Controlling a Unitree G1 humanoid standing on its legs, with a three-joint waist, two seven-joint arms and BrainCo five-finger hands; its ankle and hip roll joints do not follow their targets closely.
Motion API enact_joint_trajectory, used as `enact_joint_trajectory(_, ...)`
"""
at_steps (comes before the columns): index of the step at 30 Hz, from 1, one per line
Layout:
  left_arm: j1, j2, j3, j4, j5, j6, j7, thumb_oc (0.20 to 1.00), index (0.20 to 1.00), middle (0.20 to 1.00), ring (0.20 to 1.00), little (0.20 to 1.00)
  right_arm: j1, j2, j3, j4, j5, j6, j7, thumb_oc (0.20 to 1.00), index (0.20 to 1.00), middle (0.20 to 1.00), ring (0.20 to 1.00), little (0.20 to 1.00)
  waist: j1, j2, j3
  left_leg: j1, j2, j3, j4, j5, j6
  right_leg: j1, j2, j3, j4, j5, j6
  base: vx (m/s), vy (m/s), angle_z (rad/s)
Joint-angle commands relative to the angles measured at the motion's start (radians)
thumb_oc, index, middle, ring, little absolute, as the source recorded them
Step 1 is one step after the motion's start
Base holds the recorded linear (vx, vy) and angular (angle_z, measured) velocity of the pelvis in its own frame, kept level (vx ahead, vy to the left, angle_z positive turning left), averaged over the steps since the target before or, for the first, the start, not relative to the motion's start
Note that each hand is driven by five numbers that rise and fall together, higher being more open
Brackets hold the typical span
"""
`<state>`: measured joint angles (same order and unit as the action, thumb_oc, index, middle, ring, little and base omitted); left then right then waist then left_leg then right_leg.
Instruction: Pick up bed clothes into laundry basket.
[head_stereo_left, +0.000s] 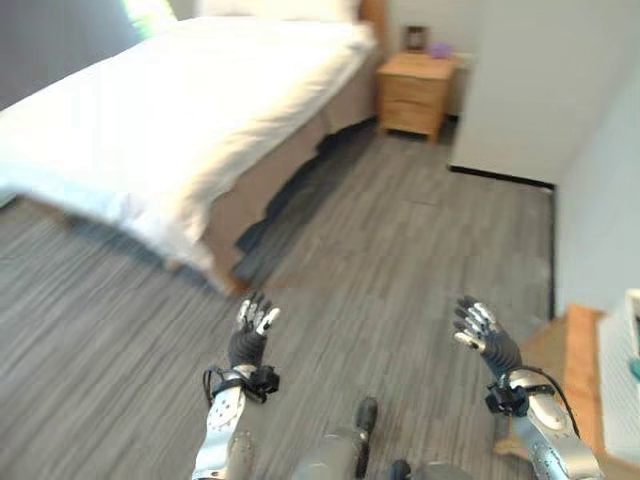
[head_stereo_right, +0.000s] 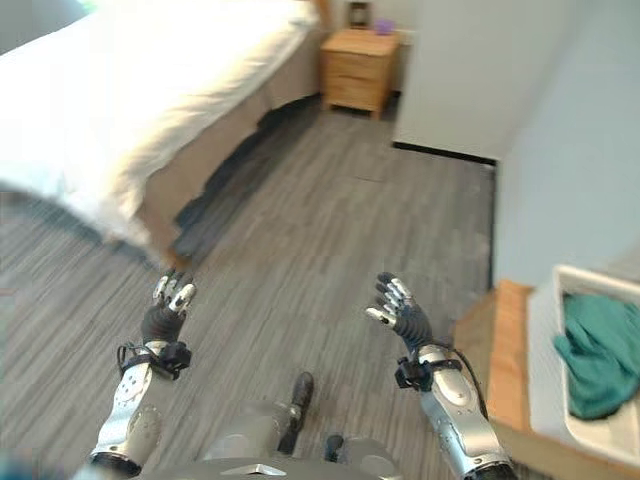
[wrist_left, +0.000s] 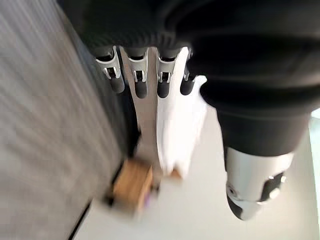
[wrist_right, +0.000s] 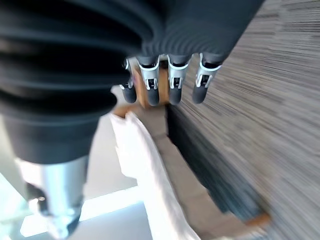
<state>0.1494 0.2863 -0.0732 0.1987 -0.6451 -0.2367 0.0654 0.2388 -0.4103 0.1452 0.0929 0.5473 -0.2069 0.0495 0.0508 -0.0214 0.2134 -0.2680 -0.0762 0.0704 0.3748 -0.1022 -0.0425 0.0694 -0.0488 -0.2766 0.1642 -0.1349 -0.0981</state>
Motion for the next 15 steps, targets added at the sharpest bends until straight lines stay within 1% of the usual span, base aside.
enact_joint_trajectory(1,0.008,0.055,0.058,-0.14,0.126,-0.027,-0.002,1.0,1.0,1.0,1.0,1.0,0.0,0.015,-0.146,-0.062,0.057,-0.056,-0.02,1.0,1.0,1.0,1.0,1.0,-0.085,-0.005,-0.041,0.167,0.305,0.08,0.006,0.128,-0.026,-0.028,-0.06,0.063,-0.061,0.007,0.129,-0.16,0.133,1.76)
enact_joint_trajectory(2,0.012,0.057,0.053,-0.141,0.13,-0.024,-0.015,1.0,1.0,1.0,1.0,1.0,0.009,0.022,-0.157,-0.047,0.062,-0.056,-0.022,1.0,1.0,1.0,1.0,1.0,-0.097,0.001,-0.049,0.202,0.324,0.094,-0.019,0.114,-0.043,-0.028,-0.071,0.031,-0.07,0.007,0.134,-0.11,0.09,1.81)
enact_joint_trajectory(3,0.012,0.057,0.053,-0.142,0.13,-0.024,-0.015,1.0,1.0,1.0,1.0,1.0,0.009,0.022,-0.158,-0.047,0.062,-0.056,-0.022,1.0,1.0,1.0,1.0,1.0,-0.099,0.0,-0.051,0.202,0.321,0.093,-0.024,0.119,-0.042,-0.028,-0.072,0.029,-0.073,0.01,0.133,-0.18,0.165,1.75)
enact_joint_trajectory(4,-0.008,0.057,0.027,-0.143,0.117,-0.027,-0.023,1.0,1.0,1.0,1.0,1.0,0.016,0.041,-0.177,-0.043,0.087,-0.069,-0.033,1.0,1.0,1.0,1.0,1.0,-0.126,0.014,-0.069,0.259,0.368,0.174,-0.061,0.092,-0.07,-0.04,-0.107,-0.07,-0.061,0.014,0.139,-0.16,0.213,1.3)
enact_joint_trajectory(5,-0.014,0.051,0.01,-0.14,0.096,-0.027,-0.041,1.0,1.0,1.0,1.0,1.0,0.021,0.05,-0.184,-0.028,0.09,-0.069,-0.034,1.0,1.0,1.0,1.0,1.0,-0.131,0.025,-0.08,0.287,0.332,0.186,-0.159,0.034,-0.072,-0.039,-0.131,-0.112,-0.056,0.017,0.154,-0.18,0.323,1.57)
enact_joint_trajectory(6,-0.019,0.047,-0.002,-0.149,0.09,-0.025,-0.053,1.0,1.0,1.0,1.0,1.0,0.024,0.058,-0.185,-0.022,0.086,-0.066,-0.032,1.0,1.0,1.0,1.0,1.0,-0.126,0.036,-0.085,0.287,0.297,0.171,-0.223,0.027,-0.068,-0.04,-0.143,-0.13,-0.05,0.029,0.164,-0.1,0.291,2.07)
enact_joint_trajectory(8,-0.041,0.051,-0.024,-0.159,0.103,-0.025,-0.051,1.0,1.0,1.0,1.0,1.0,0.007,0.066,-0.174,-0.024,0.049,-0.07,-0.041,1.0,1.0,1.0,1.0,1.0,-0.111,0.039,-0.089,0.272,0.251,0.119,-0.292,0.04,-0.049,-0.069,-0.186,-0.163,-0.008,0.06,0.186,-0.09,0.251,1.92)
enact_joint_trajectory(9,-0.041,0.051,-0.024,-0.159,0.103,-0.025,-0.051,1.0,1.0,1.0,1.0,1.0,0.007,0.066,-0.173,-0.024,0.049,-0.071,-0.041,1.0,1.0,1.0,1.0,1.0,-0.112,0.038,-0.091,0.27,0.249,0.118,-0.293,0.041,-0.048,-0.072,-0.189,-0.164,-0.005,0.059,0.187,-0.1,0.326,1.2)
enact_joint_trajectory(10,-0.06,0.058,-0.039,-0.168,0.097,-0.028,-0.048,1.0,1.0,1.0,1.0,1.0,-0.022,0.082,-0.151,-0.016,0.043,-0.075,-0.045,1.0,1.0,1.0,1.0,1.0,-0.094,0.039,-0.074,0.268,0.197,0.068,-0.337,0.049,-0.014,-0.113,-0.239,-0.148,0.071,0.091,0.212,-0.07,0.223,1.11)
enact_joint_trajectory(11,-0.06,0.058,-0.039,-0.168,0.097,-0.028,-0.048,1.0,1.0,1.0,1.0,1.0,-0.023,0.083,-0.151,-0.015,0.043,-0.075,-0.044,1.0,1.0,1.0,1.0,1.0,-0.094,0.037,-0.074,0.267,0.194,0.068,-0.337,0.049,-0.013,-0.116,-0.242,-0.147,0.076,0.089,0.213,-0.12,0.281,0.88)
enact_joint_trajectory(12,-0.073,0.066,-0.047,-0.158,0.091,-0.03,-0.053,1.0,1.0,1.0,1.0,1.0,-0.025,0.095,-0.142,-0.016,0.045,-0.075,-0.044,1.0,1.0,1.0,1.0,1.0,-0.106,0.034,-0.068,0.262,0.177,0.035,-0.335,0.05,-0.005,-0.123,-0.237,-0.061,0.082,0.093,0.231,-0.07,0.127,0.87)
enact_joint_trajectory(13,-0.076,0.068,-0.054,-0.144,0.083,-0.035,-0.055,1.0,1.0,1.0,1.0,1.0,-0.029,0.1,-0.128,-0.019,0.036,-0.071,-0.045,1.0,1.0,1.0,1.0,1.0,-0.127,0.028,-0.063,0.256,0.157,0.001,-0.332,0.05,0.004,-0.135,-0.201,0.072,0.076,0.109,0.246,-0.09,0.175,0.87)
enact_joint_trajectory(15,-0.07,0.058,-0.046,-0.136,0.077,-0.041,-0.049,1.0,1.0,1.0,1.0,1.0,-0.037,0.106,-0.112,-0.022,0.059,-0.068,-0.039,1.0,1.0,1.0,1.0,1.0,-0.145,0.033,-0.063,0.258,0.136,-0.042,-0.341,0.053,0.017,-0.141,-0.114,0.281,0.026,0.084,0.248,-0.04,0.168,0.87)
